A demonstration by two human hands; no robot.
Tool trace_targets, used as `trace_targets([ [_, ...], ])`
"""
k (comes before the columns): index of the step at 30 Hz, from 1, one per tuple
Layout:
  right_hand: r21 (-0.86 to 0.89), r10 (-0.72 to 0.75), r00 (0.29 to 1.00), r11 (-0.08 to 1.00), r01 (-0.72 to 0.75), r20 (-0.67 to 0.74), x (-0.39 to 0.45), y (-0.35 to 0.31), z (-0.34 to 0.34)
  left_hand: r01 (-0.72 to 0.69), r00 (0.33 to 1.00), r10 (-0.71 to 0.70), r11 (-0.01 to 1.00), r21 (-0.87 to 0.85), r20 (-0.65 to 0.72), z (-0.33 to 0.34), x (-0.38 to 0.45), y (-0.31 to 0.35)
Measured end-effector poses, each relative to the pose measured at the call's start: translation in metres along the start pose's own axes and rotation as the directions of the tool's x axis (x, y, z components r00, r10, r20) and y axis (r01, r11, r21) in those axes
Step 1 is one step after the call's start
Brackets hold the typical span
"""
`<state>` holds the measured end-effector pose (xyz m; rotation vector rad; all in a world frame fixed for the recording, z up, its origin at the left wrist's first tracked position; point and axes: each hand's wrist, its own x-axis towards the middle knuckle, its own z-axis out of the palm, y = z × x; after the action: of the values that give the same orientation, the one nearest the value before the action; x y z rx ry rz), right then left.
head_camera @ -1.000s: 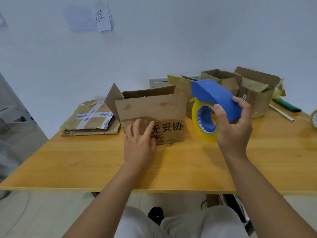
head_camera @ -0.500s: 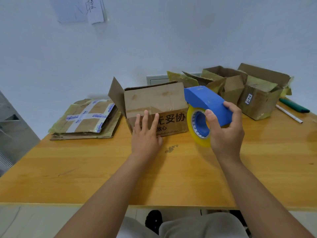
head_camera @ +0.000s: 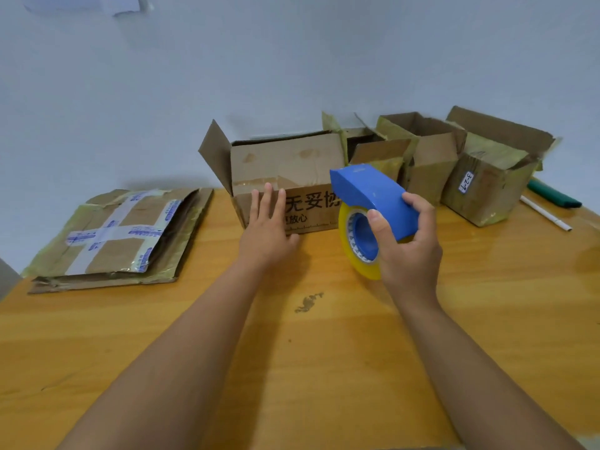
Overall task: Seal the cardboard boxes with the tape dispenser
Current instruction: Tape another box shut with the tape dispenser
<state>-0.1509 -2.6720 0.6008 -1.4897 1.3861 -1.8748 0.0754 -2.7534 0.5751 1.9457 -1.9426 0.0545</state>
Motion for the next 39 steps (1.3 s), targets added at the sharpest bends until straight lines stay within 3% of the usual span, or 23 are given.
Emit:
trace_targets([
  [9, -0.171, 0.061, 0.993, 0.984, -0.043, 0.102, -0.013, 0.020, 0.019, -0.021, 0.999, 0.023, 0.999, -0.042, 0.039, 0.006, 0.040, -0.006],
  [15, -0.295, 0.037, 0.977, 0.955, 0.026, 0.208, -0.018, 0.011, 0.006, -0.064, 0.985, 0.074, 0.996, -0.066, 0.154, -0.013, 0.045, -0.003],
  [20, -0.602, -0.041, 0.942, 0.760, 0.245, 0.332, -0.024, 0.006, -0.014, -0.099, 0.995, 0.101, 0.990, -0.096, 0.015, -0.030, 0.002, 0.008],
  [23, -0.758, 0.024, 0.923, 0.578, 0.301, 0.385, -0.026, 0.011, -0.035, -0.122, 0.991, 0.115, 0.987, -0.107, -0.063, -0.037, -0.032, 0.013],
  [27, -0.856, 0.103, 0.906, 0.387, 0.343, 0.410, -0.034, 0.020, -0.060, -0.112, 0.993, 0.110, 0.993, -0.045, -0.049, -0.047, -0.072, 0.009],
  [33, -0.861, 0.102, 0.888, 0.317, 0.398, 0.448, -0.046, 0.024, -0.073, -0.078, 0.996, 0.079, 0.997, 0.007, -0.040, -0.055, -0.113, 0.010],
  [39, -0.891, 0.139, 0.908, 0.298, 0.342, 0.395, -0.048, 0.001, -0.058, -0.046, 0.998, 0.048, 0.998, 0.038, -0.043, -0.052, -0.131, -0.001],
])
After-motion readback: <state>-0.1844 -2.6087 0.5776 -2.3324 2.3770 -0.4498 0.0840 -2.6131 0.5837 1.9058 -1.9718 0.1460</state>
